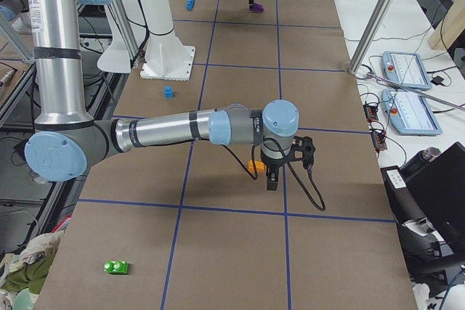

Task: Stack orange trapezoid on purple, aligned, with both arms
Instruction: 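Lower the left gripper onto the purple block and close on it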

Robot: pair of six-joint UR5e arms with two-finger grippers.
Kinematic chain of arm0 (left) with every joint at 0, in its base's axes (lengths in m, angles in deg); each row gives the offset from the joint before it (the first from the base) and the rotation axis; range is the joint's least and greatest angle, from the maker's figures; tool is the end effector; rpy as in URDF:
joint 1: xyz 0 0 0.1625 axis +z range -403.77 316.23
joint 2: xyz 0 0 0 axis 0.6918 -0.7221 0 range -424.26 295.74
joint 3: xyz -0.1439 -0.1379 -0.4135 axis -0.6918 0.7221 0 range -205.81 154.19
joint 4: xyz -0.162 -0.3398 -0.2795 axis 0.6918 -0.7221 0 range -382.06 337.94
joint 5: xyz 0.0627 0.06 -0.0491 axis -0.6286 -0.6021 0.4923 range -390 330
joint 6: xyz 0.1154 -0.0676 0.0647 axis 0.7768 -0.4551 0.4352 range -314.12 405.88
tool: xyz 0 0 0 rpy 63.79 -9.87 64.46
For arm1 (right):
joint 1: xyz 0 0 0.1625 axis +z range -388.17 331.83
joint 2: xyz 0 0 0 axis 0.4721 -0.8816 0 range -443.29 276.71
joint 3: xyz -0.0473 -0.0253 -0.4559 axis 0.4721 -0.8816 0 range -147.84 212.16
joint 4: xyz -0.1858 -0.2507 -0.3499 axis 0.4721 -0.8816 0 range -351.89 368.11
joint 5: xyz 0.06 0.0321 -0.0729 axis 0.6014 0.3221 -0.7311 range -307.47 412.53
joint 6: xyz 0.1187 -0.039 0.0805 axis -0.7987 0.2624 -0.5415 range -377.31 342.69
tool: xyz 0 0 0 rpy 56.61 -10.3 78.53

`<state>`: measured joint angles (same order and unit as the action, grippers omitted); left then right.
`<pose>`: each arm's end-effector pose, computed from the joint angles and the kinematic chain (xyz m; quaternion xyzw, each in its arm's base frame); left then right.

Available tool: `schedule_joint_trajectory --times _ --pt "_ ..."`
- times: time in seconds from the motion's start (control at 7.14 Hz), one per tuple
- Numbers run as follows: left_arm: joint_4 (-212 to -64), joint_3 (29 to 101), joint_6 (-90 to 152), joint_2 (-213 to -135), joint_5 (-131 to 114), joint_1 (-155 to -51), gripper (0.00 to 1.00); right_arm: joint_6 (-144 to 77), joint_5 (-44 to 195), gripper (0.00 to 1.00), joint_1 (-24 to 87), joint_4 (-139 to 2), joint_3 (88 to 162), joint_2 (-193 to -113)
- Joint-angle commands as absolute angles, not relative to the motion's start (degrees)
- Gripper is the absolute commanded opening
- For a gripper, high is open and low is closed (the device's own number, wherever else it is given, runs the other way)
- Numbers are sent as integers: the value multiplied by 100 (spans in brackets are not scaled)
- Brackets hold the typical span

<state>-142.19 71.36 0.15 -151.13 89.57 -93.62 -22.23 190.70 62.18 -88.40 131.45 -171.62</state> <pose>0.3270 -0.4807 0.6400 0.0419 0.3721 0.0299 0.9268 0.0260 -0.5616 0.6271 0.0191 -0.4089 0.0261 0.9120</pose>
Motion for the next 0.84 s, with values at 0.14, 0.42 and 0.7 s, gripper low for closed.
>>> schedule_joint_trajectory --times 0.14,0.42,0.7 --pt "-14194 7253 18 -15136 9024 -9369 0 -2223 19069 100 6218 -8840 13157 -17153" --pt "-13915 7805 26 -15136 9294 -9456 0 -2223 19060 100 6210 -8840 13157 -17144" --pt "-13843 7983 184 -15729 9226 -9431 0 -2232 19087 100 6218 -8840 13157 -17153"
